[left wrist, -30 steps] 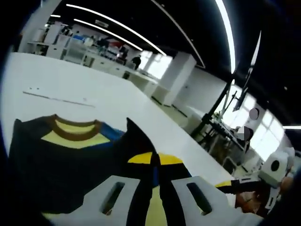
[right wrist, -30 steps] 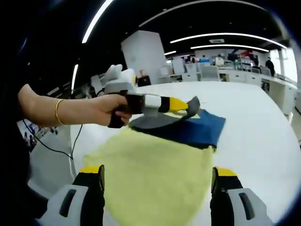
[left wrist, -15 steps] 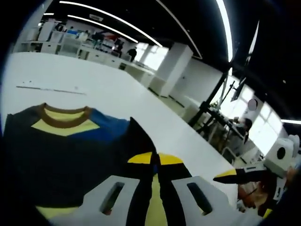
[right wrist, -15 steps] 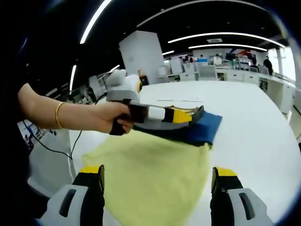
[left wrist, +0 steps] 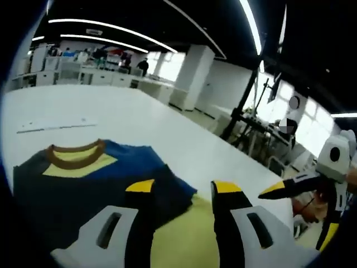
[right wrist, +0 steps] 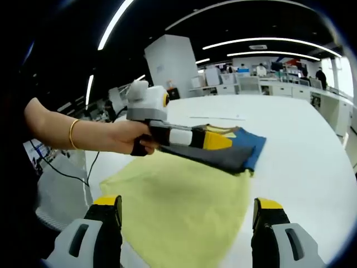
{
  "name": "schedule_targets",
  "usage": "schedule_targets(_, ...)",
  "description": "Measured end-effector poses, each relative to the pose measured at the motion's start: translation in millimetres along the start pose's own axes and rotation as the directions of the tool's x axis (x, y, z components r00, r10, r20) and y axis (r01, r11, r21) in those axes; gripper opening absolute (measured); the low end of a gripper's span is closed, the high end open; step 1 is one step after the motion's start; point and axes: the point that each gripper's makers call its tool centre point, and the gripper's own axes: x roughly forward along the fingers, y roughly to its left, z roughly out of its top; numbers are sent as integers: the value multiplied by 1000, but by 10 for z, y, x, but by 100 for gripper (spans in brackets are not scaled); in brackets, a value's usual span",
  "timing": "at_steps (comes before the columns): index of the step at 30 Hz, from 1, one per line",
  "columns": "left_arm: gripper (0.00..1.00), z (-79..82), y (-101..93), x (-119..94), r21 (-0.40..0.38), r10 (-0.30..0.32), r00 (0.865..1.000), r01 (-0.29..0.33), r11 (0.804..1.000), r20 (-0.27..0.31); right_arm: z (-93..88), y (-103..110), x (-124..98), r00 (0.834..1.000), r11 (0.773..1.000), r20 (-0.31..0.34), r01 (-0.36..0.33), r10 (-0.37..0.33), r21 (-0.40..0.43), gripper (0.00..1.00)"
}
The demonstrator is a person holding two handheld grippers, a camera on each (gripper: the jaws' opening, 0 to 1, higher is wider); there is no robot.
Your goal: Fold the garment on the visible template until the final outline fits inside the template.
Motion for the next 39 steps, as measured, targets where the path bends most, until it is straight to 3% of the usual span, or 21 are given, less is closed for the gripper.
schedule_targets(11, 69, -31, 37, -381, 118, -19, 999, 23, 993, -40, 92, 44, -38, 997, 996, -47, -70, 67, -62, 99)
schedule_targets(22, 95, -109, 3, -763, 142, -37, 998, 45, 989, -54, 47, 138, -42, 985, 983, -122, -134, 119, -123, 99)
schedule_targets(25, 99, -144, 17, -876, 150, -38, 997, 48, 988, -65, 35, 170, -47, 982, 980, -135, -148, 130, -136, 99)
schedule_targets(39, 99, -447, 24, -1474, 170, -35, 992, 55, 984, -121, -76, 228, -108, 969, 966, -198, -186, 149, -181, 99)
